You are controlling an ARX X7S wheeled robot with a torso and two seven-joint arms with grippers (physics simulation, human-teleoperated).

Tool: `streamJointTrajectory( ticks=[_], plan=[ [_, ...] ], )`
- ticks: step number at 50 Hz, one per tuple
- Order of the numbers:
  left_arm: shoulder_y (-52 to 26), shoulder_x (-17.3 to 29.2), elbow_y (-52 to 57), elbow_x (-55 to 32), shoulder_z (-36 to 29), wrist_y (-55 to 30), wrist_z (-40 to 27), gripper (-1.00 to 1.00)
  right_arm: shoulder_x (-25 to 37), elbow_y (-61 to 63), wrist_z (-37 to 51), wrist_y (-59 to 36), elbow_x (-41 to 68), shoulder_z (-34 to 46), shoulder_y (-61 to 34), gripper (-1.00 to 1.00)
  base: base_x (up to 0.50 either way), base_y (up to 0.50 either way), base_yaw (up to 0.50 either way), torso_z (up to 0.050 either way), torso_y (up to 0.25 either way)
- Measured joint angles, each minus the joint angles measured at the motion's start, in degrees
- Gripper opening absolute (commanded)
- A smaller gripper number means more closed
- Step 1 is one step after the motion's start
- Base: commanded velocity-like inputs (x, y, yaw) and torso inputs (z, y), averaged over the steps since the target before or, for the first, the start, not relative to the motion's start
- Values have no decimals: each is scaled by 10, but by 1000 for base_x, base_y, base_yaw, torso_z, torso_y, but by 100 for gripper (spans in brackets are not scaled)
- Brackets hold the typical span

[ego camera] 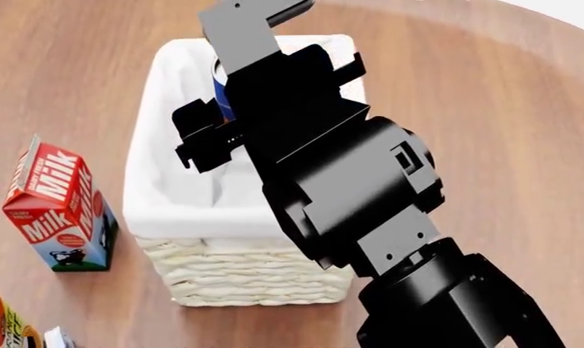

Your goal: Pick up the alphabet soup, and put it in the basket.

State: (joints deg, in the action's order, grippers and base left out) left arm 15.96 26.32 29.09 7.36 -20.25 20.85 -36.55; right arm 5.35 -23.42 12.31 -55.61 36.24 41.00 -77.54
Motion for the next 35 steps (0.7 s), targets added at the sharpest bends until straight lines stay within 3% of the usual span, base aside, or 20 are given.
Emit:
streamJointTrajectory(
  ticks=[17,27,28,35],
  plan=[
    [0,1,1,1,-1,-2,-1,100,1,-6,1,5,2,8,0,-100,-1,0,0,0,-85],
    [-1,5,-2,-10,-4,11,0,100,1,-10,3,10,2,12,0,-100,0,0,0,0,0],
    [-1,5,-2,-11,-4,11,0,100,1,-10,4,10,2,13,0,100,0,0,0,0,0],
    [-1,7,-3,-14,-5,16,0,100,0,-12,9,12,-7,13,-6,100,0,0,0,0,0]
  ],
)
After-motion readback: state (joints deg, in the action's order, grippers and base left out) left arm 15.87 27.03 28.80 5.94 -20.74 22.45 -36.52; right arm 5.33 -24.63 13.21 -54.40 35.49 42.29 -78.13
